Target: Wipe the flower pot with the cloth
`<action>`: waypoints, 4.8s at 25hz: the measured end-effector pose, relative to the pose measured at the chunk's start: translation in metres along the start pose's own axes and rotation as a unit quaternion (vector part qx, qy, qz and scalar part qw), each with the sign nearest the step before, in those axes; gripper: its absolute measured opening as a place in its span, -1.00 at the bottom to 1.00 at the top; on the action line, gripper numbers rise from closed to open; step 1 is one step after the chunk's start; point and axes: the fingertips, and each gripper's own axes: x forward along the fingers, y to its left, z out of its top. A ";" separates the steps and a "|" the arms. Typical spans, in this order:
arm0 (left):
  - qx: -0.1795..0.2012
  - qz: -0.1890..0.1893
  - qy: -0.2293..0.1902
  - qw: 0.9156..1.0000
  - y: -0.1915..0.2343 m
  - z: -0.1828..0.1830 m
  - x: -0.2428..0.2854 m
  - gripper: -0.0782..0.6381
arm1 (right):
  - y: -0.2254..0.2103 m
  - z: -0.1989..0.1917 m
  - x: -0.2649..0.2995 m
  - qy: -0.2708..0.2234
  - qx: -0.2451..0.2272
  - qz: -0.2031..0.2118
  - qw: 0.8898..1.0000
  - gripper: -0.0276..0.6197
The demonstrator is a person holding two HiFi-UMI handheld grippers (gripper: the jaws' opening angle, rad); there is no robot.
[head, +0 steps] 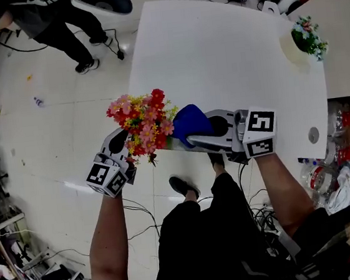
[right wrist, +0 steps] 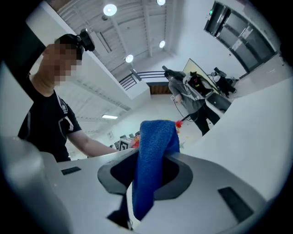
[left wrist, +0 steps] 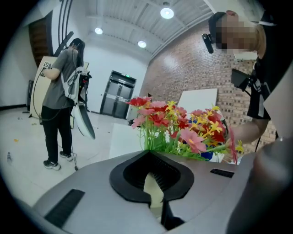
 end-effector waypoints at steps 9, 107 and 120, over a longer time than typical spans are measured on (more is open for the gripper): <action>-0.006 0.000 -0.063 0.998 -0.006 0.027 -0.029 -0.78 | 0.016 0.033 -0.005 -0.045 -0.038 -0.092 0.994 -0.67; 0.267 -0.853 0.124 0.430 0.033 0.113 0.062 -0.78 | 0.076 0.145 0.125 -0.377 -0.026 -0.791 0.481 -0.67; 0.292 -0.866 0.134 0.384 -0.001 0.070 0.049 -0.78 | 0.018 0.051 0.190 -0.411 0.061 -0.790 0.450 -0.67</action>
